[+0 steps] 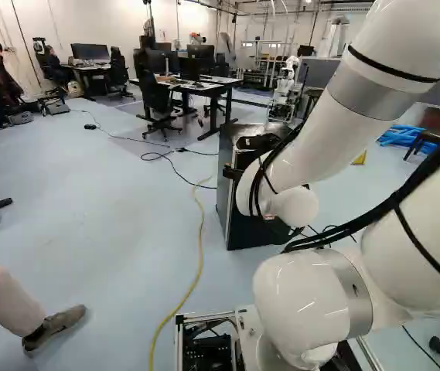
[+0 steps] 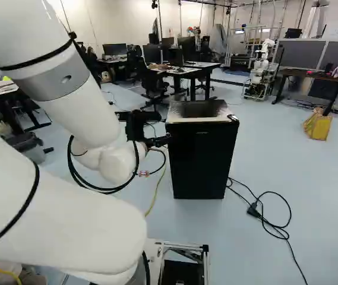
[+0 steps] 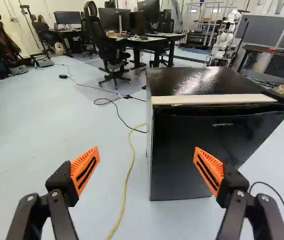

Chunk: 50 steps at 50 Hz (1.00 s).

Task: Grab a drink from the fridge

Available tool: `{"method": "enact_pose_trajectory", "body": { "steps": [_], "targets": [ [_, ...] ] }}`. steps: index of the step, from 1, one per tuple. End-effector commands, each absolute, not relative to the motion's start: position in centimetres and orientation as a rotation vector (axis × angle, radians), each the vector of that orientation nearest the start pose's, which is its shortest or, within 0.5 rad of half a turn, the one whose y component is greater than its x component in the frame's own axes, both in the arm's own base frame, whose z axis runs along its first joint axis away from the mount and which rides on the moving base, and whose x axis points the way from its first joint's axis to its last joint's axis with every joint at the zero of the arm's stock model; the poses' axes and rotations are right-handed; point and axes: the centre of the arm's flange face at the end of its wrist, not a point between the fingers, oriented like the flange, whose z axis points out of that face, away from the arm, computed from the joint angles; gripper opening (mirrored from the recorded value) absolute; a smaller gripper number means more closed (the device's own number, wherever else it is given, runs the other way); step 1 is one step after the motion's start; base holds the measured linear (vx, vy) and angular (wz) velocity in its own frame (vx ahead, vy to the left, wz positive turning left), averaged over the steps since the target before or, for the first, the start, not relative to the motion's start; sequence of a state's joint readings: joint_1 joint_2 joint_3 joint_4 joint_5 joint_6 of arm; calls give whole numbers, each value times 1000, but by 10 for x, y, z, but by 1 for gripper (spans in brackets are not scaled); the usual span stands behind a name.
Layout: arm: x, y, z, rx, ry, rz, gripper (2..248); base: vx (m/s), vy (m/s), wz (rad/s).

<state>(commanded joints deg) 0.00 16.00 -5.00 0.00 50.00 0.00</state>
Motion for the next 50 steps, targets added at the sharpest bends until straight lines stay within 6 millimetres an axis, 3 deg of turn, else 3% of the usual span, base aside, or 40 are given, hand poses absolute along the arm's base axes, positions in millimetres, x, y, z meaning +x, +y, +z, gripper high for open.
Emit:
{"method": "enact_pose_trajectory", "body": {
  "steps": [50],
  "targets": [
    [270, 11, 366, -2546, 45, -1814, 247, 0, 0, 0]
  ]
}}
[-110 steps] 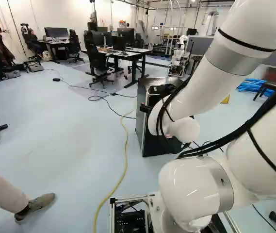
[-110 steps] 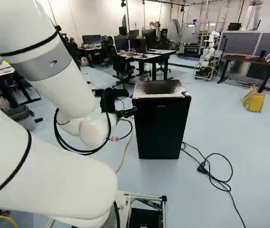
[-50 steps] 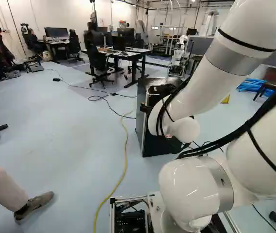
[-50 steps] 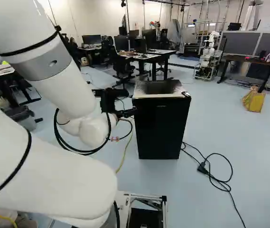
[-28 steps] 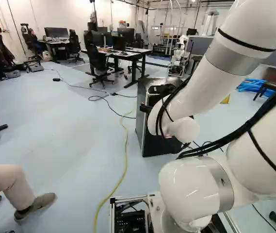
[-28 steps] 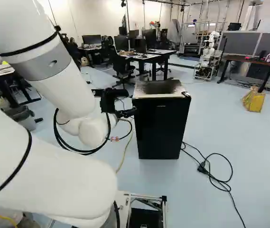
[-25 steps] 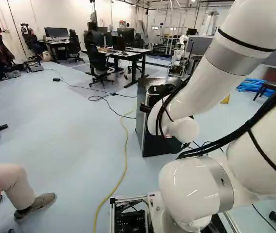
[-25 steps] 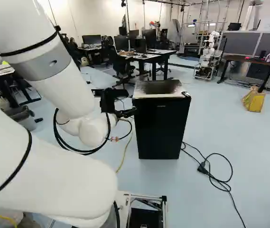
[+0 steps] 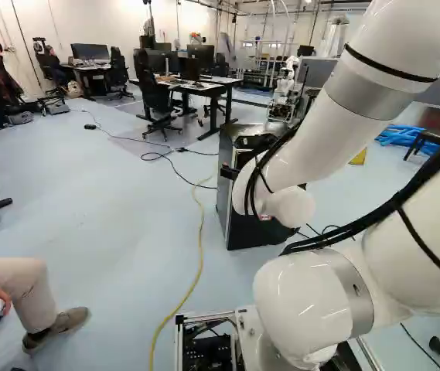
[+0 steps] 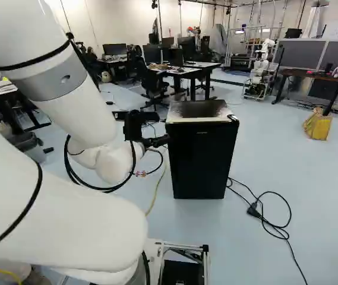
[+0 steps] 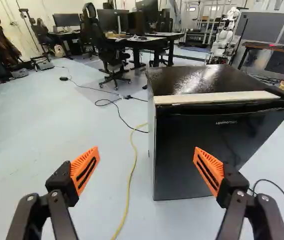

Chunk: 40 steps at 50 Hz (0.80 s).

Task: Grab a drink from the fridge

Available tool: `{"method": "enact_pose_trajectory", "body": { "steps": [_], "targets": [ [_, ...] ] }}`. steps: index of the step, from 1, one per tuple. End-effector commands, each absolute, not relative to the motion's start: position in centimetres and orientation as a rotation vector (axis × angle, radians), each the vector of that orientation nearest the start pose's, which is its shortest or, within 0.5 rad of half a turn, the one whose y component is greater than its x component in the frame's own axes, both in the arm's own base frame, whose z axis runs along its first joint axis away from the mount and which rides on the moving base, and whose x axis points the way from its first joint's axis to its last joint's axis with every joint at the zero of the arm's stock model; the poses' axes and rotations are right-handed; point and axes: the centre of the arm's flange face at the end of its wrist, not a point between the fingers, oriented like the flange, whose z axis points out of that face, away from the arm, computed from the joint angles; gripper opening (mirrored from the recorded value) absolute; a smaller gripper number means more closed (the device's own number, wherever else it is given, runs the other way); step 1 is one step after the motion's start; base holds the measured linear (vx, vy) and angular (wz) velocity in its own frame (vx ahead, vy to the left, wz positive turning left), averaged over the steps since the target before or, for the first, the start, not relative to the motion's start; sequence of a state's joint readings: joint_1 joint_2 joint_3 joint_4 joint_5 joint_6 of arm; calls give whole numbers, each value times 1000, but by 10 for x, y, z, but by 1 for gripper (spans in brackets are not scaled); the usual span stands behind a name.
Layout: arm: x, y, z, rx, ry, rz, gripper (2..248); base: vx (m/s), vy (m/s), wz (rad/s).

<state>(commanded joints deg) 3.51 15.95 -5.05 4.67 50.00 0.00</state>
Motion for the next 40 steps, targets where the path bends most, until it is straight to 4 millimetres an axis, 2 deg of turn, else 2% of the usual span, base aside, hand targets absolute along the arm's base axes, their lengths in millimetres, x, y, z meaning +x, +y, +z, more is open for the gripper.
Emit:
{"method": "enact_pose_trajectory", "body": {
  "steps": [40],
  "targets": [
    [273, 36, 366, -2525, 123, -1782, 247, 0, 0, 0]
  ]
}}
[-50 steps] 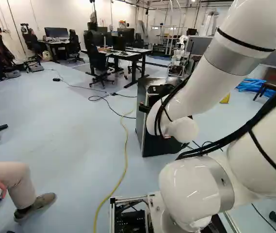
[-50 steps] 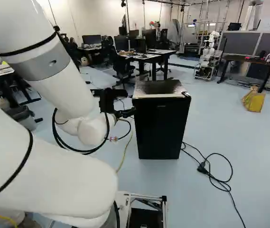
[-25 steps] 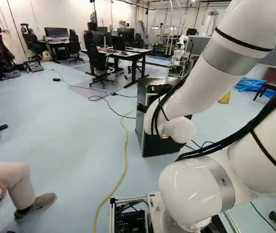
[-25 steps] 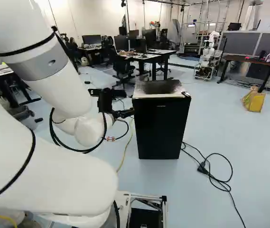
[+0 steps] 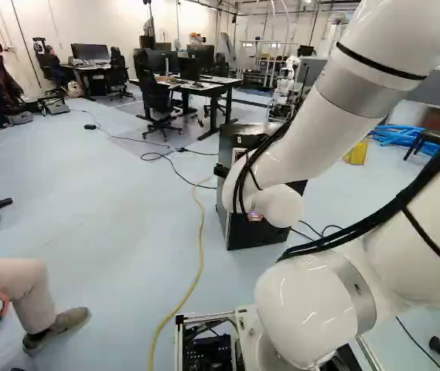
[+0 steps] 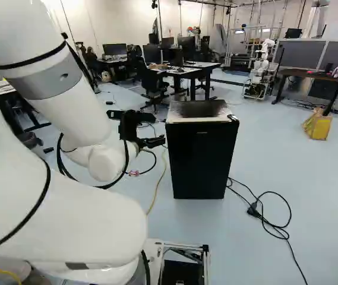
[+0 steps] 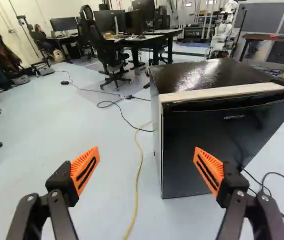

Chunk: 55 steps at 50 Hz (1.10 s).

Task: Grab a drink from the fridge

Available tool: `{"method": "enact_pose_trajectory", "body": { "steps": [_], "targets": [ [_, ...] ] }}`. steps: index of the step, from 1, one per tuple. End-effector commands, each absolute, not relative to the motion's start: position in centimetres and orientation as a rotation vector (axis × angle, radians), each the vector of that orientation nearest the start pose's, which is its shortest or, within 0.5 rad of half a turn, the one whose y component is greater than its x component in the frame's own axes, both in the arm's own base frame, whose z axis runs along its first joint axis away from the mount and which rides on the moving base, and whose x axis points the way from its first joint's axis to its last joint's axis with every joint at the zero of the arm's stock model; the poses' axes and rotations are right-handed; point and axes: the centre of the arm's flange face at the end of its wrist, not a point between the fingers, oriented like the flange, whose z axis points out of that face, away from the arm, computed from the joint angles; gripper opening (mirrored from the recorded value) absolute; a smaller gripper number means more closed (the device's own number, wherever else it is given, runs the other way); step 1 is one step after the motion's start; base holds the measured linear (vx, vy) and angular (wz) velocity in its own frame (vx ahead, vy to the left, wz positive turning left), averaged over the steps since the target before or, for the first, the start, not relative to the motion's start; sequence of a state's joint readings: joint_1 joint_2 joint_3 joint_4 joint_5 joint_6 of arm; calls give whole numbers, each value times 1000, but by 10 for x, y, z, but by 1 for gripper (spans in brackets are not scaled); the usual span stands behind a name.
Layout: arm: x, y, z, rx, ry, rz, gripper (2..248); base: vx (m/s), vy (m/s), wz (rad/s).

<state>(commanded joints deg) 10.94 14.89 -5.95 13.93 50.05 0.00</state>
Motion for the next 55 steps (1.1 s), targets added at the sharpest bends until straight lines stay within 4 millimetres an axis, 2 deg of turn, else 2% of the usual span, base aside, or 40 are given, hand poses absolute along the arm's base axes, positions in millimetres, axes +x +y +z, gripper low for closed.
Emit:
{"method": "enact_pose_trajectory", "body": {
  "steps": [24, 55],
  "targets": [
    [285, 57, 369, -2503, 172, -1773, 247, 0, 0, 0],
    [302, 80, 376, -2450, 332, -1835, 247, 0, 0, 0]
  ]
}}
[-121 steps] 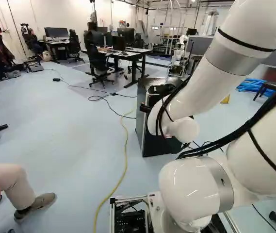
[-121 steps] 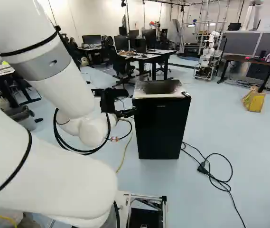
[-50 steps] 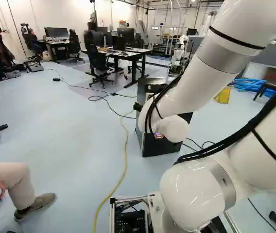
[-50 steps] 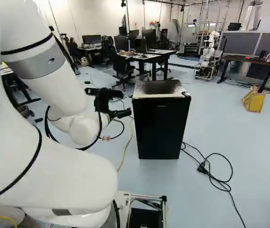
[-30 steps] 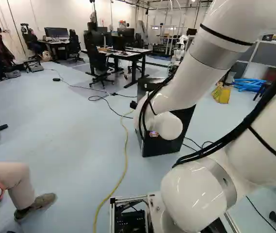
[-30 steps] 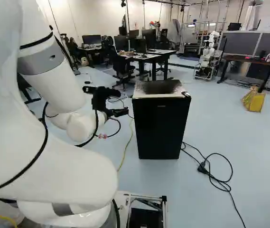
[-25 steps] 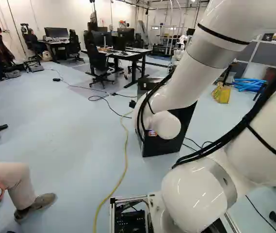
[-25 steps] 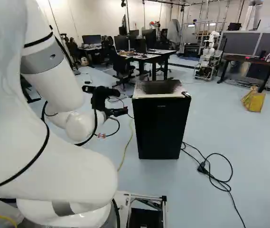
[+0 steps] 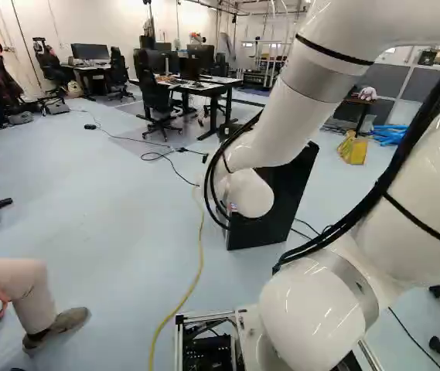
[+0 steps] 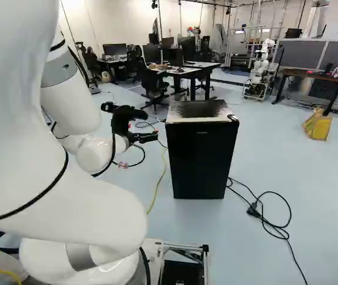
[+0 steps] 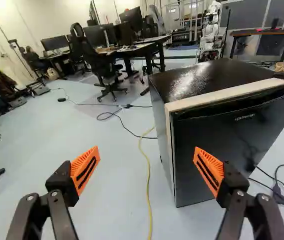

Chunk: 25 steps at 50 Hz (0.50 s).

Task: Grab a drink from the fridge

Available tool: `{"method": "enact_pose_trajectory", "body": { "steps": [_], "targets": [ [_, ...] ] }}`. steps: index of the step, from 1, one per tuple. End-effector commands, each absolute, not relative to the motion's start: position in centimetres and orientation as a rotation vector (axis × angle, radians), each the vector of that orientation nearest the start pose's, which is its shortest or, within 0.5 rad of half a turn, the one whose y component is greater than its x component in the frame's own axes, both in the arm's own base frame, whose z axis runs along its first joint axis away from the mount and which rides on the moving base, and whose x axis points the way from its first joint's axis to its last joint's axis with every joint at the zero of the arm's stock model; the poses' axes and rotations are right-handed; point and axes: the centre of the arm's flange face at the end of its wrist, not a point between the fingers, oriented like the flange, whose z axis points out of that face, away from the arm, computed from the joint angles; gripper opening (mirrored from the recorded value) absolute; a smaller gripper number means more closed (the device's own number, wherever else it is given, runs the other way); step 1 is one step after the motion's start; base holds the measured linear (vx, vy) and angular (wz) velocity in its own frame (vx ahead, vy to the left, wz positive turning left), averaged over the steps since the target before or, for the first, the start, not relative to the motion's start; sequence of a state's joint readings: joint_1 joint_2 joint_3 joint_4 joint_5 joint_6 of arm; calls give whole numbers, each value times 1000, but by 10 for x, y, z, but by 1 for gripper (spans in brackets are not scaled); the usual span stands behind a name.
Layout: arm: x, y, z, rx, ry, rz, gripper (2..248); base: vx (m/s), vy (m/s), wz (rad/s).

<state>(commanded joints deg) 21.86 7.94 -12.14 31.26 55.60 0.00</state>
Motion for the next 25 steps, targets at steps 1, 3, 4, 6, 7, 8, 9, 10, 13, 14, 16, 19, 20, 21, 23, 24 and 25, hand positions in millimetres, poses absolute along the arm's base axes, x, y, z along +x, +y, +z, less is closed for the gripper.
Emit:
{"method": "enact_pose_trajectory", "body": {
  "steps": [1, 3, 4, 6, 7, 8, 9, 10, 13, 14, 16, 19, 20, 21, 23, 24, 25],
  "targets": [
    [303, 80, 376, -2449, 338, -1837, 247, 0, 0, 0],
    [305, 81, 376, -2446, 352, -1843, 247, 0, 0, 0],
    [305, 82, 377, -2444, 359, -1845, 247, 0, 0, 0],
    [307, 83, 376, -2443, 373, -1850, 247, 0, 0, 0],
    [308, 83, 376, -2444, 380, -1852, 247, 0, 0, 0],
    [309, 84, 376, -2445, 388, -1853, 247, 0, 0, 0],
    [310, 84, 375, -2446, 396, -1855, 247, 0, 0, 0],
    [311, 84, 375, -2447, 403, -1857, 247, 0, 0, 0],
    [314, 84, 373, -2451, 428, -1862, 247, 0, 0, 0],
    [315, 84, 373, -2453, 436, -1864, 247, 0, 0, 0],
    [317, 84, 371, -2457, 453, -1868, 247, 0, 0, 0],
    [320, 84, 369, -2463, 478, -1874, 247, 0, 0, 0],
    [321, 84, 368, -2465, 487, -1876, 247, 0, 0, 0],
    [322, 84, 368, -2467, 496, -1878, 247, 0, 0, 0],
    [323, 84, 366, -2470, 513, -1883, 247, 0, 0, 0],
    [324, 83, 365, -2472, 522, -1885, 247, 0, 0, 0],
    [325, 83, 364, -2474, 531, -1887, 247, 0, 0, 0]
  ]
}}
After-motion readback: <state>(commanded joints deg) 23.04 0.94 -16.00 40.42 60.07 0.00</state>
